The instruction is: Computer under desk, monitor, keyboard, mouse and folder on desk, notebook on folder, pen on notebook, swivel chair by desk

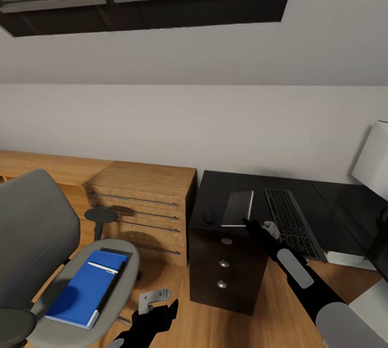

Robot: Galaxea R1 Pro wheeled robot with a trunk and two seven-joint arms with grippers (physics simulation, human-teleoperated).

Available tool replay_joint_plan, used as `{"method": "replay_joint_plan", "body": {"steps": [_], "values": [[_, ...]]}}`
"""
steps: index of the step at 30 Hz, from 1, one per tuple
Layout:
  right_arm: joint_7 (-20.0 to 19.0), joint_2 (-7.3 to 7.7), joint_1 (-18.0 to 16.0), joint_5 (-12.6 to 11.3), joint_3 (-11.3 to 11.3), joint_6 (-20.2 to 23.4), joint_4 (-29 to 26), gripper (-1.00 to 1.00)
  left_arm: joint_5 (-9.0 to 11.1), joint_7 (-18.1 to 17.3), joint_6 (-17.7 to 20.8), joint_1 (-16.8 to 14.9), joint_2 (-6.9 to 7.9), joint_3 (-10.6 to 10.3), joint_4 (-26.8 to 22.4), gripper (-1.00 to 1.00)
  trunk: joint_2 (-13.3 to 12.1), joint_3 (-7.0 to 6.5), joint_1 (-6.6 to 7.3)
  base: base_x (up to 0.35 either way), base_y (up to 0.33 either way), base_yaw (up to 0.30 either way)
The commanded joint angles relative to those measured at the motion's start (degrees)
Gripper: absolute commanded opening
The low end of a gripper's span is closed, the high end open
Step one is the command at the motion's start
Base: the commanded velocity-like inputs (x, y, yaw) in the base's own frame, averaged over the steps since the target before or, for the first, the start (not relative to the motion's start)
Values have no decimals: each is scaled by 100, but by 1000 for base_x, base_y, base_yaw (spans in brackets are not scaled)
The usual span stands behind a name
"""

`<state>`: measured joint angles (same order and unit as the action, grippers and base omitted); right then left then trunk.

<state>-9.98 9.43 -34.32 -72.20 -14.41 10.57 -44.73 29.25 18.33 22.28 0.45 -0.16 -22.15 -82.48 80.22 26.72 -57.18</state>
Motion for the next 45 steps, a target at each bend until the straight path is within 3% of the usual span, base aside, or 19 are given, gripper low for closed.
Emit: {"method": "replay_joint_plan", "body": {"steps": [1, 12, 18, 27, 36, 45], "values": [[-21, 6, -4, -58, -16, 8, 0, -100, 59, 47, 13, -1, 1, -4, -13, 100, 45, 23, -23, 0, 0, 0], [-24, -2, -4, -84, -18, 23, 24, -100, 58, 47, 13, -1, 7, 2, -22, 100, 486, 221, -264, 0, 0, 0], [-130, -2, -4, -823, -18, 24, 217, -100, 56, 47, 13, -1, 8, -6, -22, 100, 727, 328, -396, 0, 0, 0], [-458, 5, -4, -1175, -16, 239, 255, -100, 55, 47, 13, -1, 4, -11, -22, 100, 1088, 490, -594, 0, 0, 0], [-664, 53, -4, -1834, -9, 773, 446, -100, 55, 47, 6, -1, 4, -18, -29, 100, 1449, 652, -792, 0, 0, 0], [-789, 154, -4, -2307, -9, 889, 536, -100, 55, 47, 4, -1, 5, -18, -31, 100, 1810, 813, -989, 0, 0, 0]]}}
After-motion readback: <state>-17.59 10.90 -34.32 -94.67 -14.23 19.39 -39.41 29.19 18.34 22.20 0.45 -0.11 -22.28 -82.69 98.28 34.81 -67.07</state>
